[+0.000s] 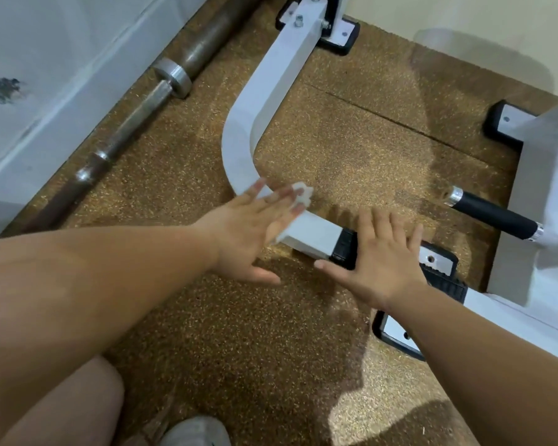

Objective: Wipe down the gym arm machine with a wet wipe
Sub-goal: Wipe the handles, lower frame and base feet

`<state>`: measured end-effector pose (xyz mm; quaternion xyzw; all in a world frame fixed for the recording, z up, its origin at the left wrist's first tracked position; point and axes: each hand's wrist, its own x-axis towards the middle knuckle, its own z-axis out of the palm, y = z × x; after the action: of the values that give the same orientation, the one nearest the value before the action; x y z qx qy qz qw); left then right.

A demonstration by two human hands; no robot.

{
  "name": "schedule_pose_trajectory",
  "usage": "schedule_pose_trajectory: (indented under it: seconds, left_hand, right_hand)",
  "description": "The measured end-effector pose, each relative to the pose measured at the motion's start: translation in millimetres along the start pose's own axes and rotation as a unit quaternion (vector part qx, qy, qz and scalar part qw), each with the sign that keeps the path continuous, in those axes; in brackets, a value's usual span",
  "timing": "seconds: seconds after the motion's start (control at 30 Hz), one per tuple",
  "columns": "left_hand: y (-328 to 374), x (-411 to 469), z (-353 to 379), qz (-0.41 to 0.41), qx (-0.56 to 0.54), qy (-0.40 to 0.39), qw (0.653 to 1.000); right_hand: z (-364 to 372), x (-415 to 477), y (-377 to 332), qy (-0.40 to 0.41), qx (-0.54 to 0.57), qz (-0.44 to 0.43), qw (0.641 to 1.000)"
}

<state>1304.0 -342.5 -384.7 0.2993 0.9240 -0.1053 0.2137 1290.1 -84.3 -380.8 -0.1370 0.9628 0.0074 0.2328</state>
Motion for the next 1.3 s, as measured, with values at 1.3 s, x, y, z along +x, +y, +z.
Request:
schedule_pose_trajectory:
  seconds: [1.3]
  left_hand:
    - [-10.4, -0.4, 16.2, -0.175, -0.156, 0.083, 0.969]
  right_hand:
    - [-26.4, 54.8, -37.5, -0.015, 0.1, -0.029, 0.994]
